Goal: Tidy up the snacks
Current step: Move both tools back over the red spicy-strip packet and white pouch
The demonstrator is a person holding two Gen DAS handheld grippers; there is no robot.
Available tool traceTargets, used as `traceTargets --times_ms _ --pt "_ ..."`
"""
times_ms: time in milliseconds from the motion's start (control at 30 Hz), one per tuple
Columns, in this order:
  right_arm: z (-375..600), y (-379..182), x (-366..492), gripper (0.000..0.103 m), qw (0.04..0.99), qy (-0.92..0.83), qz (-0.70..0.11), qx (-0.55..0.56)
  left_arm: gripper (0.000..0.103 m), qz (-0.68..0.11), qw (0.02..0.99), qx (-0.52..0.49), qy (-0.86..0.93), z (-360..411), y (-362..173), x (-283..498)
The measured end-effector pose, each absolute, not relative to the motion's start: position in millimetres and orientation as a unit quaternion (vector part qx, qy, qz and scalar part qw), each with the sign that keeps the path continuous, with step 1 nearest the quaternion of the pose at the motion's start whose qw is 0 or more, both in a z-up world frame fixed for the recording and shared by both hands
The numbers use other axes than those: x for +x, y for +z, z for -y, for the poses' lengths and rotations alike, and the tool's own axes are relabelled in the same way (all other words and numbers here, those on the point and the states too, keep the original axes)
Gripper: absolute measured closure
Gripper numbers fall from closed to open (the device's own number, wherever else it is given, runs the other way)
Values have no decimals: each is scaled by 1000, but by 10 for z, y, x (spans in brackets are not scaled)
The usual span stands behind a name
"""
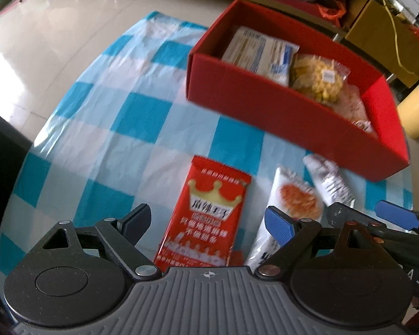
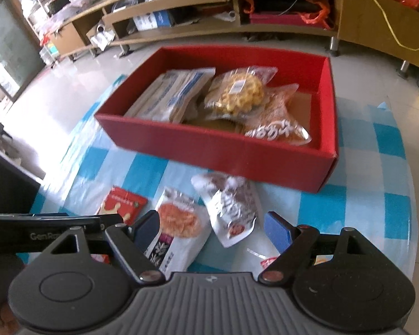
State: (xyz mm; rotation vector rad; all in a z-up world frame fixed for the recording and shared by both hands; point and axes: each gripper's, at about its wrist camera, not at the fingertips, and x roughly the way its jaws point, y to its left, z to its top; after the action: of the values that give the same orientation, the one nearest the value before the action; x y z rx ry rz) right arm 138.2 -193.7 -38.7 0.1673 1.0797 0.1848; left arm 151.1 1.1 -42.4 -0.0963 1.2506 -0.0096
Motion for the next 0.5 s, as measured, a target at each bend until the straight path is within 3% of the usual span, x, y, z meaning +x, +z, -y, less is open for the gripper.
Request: traceTargets --times_ms 500 --pt "1905 -552 1396 24 836 93 -537 65 11 -601 799 -24 -5 -7 -611 1535"
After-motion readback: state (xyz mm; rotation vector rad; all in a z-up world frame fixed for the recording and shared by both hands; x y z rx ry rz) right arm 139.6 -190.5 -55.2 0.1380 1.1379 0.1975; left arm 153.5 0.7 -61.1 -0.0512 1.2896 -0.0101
